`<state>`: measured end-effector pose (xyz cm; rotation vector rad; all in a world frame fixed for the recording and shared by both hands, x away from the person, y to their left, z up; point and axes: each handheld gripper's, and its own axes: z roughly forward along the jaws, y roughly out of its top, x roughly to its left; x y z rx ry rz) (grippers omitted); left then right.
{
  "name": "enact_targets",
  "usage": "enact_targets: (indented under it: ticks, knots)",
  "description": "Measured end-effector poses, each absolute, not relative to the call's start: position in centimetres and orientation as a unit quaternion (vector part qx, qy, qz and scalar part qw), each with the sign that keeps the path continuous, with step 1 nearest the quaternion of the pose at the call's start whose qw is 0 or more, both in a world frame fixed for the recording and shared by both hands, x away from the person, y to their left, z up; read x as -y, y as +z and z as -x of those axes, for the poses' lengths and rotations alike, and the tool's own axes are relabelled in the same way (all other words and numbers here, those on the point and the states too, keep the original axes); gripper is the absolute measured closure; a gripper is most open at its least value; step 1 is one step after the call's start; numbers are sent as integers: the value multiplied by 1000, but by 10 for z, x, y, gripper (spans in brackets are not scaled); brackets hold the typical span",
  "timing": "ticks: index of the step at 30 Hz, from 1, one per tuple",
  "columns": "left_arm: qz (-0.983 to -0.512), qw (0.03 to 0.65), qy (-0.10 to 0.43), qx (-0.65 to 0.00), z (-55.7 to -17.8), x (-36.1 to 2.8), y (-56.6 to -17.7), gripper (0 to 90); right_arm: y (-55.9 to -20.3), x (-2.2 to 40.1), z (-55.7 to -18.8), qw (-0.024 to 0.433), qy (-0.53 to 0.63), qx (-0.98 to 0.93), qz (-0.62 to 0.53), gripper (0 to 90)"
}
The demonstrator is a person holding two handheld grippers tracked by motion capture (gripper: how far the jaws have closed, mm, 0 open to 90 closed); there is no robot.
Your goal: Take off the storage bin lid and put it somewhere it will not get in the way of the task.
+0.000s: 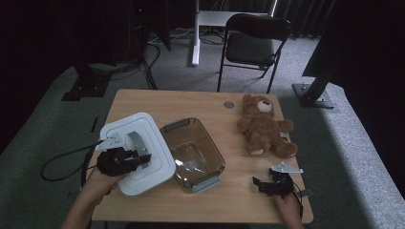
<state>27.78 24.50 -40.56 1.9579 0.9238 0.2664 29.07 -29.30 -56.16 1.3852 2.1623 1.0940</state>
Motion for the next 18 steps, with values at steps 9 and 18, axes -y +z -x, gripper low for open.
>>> enact_targets:
  ticks: [9, 18]
  knots:
    - [-786, 469, 93, -392, -274, -269, -424, 670, -562, 293, -291, 174, 386, -762, -490, 134]
    - [-790, 464, 69, -394, -280, -268, -451, 670, -562, 293, -291, 175, 386, -761, -490, 134]
